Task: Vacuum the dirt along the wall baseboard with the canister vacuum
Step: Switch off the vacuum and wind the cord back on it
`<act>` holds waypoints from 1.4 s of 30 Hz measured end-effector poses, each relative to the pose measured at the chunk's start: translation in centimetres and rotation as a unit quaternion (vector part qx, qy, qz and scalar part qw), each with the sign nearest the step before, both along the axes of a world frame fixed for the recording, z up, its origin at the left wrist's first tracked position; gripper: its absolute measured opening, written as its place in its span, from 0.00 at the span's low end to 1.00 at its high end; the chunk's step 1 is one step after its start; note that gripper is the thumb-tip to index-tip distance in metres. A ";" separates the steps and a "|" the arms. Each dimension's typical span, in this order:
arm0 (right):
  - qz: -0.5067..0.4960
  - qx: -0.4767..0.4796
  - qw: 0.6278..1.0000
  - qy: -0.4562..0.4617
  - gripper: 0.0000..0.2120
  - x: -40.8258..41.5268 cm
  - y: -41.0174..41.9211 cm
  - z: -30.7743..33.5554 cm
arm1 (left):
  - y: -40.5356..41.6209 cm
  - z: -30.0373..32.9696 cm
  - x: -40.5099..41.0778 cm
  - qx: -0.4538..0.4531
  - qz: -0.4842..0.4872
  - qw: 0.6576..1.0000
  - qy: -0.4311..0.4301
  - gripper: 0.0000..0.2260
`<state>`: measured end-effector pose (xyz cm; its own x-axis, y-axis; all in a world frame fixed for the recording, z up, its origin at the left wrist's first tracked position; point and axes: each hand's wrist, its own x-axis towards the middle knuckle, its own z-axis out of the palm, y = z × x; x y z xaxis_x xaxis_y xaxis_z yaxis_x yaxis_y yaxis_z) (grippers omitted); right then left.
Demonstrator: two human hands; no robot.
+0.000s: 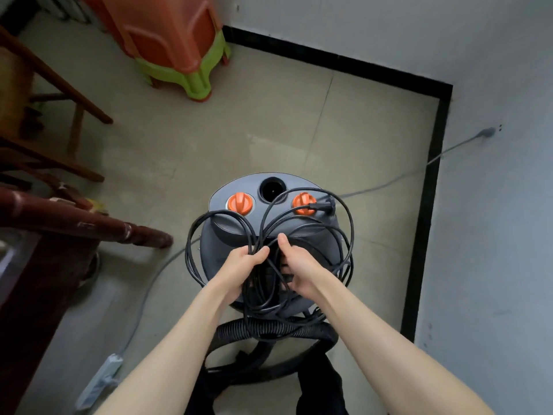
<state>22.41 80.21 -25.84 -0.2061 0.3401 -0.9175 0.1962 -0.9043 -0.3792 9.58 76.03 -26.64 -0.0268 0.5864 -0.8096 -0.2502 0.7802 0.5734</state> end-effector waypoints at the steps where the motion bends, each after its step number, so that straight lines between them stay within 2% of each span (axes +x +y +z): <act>1: -0.002 -0.001 1.000 -0.006 0.25 -0.1 0.3 0.1 | 0.3 0.1 -0.2 -0.003 -0.003 1.000 -0.022 0.08; 5: -0.015 0.003 1.000 -0.021 0.25 -0.2 0.6 0.2 | 0.7 0.2 0.0 0.002 0.000 0.999 -0.045 0.09; 11: -0.021 0.000 1.000 -0.011 0.24 1.4 0.5 0.5 | 0.8 0.9 1.8 -0.004 0.011 1.000 -0.026 0.08; 21: -0.065 -0.021 0.998 0.005 0.22 7.2 2.9 5.4 | 4.6 7.0 7.7 -0.028 -0.024 0.999 0.019 0.09; 26: -0.064 0.003 0.998 -0.004 0.23 8.0 5.7 8.6 | 7.4 10.0 8.5 -0.017 -0.023 0.999 0.015 0.08; 37: -0.083 0.073 0.987 -0.113 0.22 0.2 15.7 13.7 | 17.5 13.0 1.3 0.020 -0.013 0.996 -0.089 0.07; 42: -0.068 0.094 0.985 -0.128 0.21 -7.1 21.5 15.6 | 22.7 15.0 -5.9 0.045 0.001 0.996 -0.080 0.12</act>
<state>15.29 101.69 -10.28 0.0828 0.5171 -0.8519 0.1892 -0.8475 -0.4960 3.65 98.76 -11.63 0.0974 0.6565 -0.7480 -0.3446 0.7273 0.5935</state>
